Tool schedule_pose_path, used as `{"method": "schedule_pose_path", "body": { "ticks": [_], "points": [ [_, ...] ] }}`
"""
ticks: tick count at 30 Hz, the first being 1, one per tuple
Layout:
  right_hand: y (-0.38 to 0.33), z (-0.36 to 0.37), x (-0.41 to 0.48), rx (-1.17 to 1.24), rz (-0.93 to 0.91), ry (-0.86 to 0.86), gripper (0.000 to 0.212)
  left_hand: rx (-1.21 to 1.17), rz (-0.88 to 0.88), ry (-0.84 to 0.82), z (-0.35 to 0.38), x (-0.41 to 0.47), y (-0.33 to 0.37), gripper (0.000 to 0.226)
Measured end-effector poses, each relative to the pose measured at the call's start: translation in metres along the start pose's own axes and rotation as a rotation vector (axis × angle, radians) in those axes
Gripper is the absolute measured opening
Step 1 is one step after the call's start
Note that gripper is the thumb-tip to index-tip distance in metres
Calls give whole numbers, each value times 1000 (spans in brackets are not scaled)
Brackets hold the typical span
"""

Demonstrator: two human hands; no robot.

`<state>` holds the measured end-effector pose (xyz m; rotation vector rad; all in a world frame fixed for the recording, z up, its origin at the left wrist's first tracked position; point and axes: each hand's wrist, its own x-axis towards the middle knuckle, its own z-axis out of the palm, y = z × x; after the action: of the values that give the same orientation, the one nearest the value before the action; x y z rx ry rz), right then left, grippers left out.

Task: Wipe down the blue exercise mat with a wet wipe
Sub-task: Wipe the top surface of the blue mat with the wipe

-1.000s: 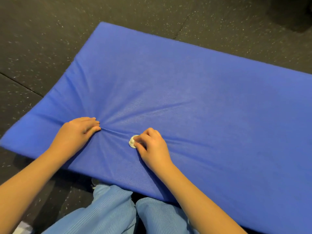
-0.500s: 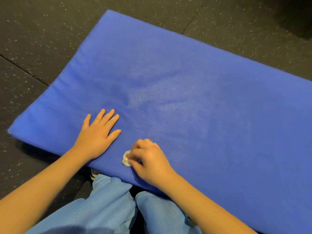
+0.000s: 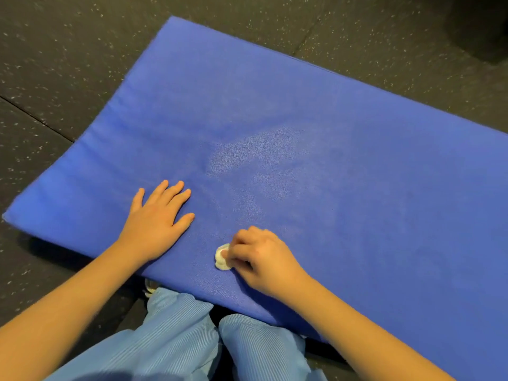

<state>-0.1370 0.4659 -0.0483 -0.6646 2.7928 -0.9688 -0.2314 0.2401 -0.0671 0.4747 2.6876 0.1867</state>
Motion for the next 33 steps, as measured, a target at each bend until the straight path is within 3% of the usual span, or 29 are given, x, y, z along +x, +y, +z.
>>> {"method": "schedule_pose_path", "body": {
  "ticks": [2,4,7,9,12,14,18,20,23,25,27,31,33],
  "points": [
    [27,-7,6,-100,57,84,13,-8,-48,-9,-2,6,6,69],
    [55,-9,18,-173,266,265,17,-11,-88,13,-2,8,16,55],
    [55,2,33,-118,493,485,14,-6,-94,62,6,4,23,73],
    [34,18,34,-79,346,428,16,2,-64,76,8,0,20,87],
    [28,18,29,-113,79,201,9,32,-4,71,7,1,17,86],
    [58,5,37,-179,152,232,10,36,5,41,7,2,18,87],
    [94,-9,59,-242,552,427,15,31,-10,31,7,2,19,87],
    [79,0,62,-196,478,442,12,29,-9,36,5,2,19,86],
    [57,9,47,-181,180,270,8,34,-2,42,6,3,19,85],
    [69,-3,46,-196,125,166,8,33,9,35,5,5,18,86],
    [95,-16,56,-252,200,211,13,26,26,42,1,11,17,87],
    [121,-26,84,-223,581,411,10,16,79,38,-10,33,24,90],
    [112,-15,85,-175,504,434,8,8,103,-10,-11,44,31,91]
  ]
}}
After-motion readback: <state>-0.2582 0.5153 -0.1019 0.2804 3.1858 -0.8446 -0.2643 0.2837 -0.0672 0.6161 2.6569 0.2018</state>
